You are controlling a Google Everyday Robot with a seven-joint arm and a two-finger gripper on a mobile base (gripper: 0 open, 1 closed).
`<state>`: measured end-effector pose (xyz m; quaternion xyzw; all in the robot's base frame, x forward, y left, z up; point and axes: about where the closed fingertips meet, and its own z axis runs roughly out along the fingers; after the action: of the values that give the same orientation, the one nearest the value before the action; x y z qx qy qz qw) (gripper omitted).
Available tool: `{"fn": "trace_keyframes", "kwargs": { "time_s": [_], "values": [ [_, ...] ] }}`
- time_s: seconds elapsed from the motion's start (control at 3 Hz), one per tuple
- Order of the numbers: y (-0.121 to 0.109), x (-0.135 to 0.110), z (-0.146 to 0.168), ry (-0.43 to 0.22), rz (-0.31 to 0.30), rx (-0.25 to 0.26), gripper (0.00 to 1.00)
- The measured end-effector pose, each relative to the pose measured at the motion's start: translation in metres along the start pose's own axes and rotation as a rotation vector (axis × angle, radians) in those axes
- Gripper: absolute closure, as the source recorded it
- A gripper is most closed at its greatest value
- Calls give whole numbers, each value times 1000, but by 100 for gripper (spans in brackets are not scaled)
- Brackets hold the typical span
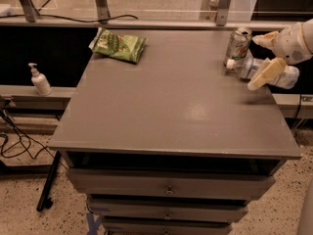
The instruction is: Move blue plastic bottle near 7up can
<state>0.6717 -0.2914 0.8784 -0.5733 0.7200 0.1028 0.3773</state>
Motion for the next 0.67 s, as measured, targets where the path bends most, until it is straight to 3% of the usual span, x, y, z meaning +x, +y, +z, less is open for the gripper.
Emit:
{"fn": "trace_keyframes", "kwargs": {
  "time_s": [0.33,0.67],
  "values": [
    [3,1,6,3,12,-6,0],
    [3,-1,1,-6,25,20,0]
  ]
}}
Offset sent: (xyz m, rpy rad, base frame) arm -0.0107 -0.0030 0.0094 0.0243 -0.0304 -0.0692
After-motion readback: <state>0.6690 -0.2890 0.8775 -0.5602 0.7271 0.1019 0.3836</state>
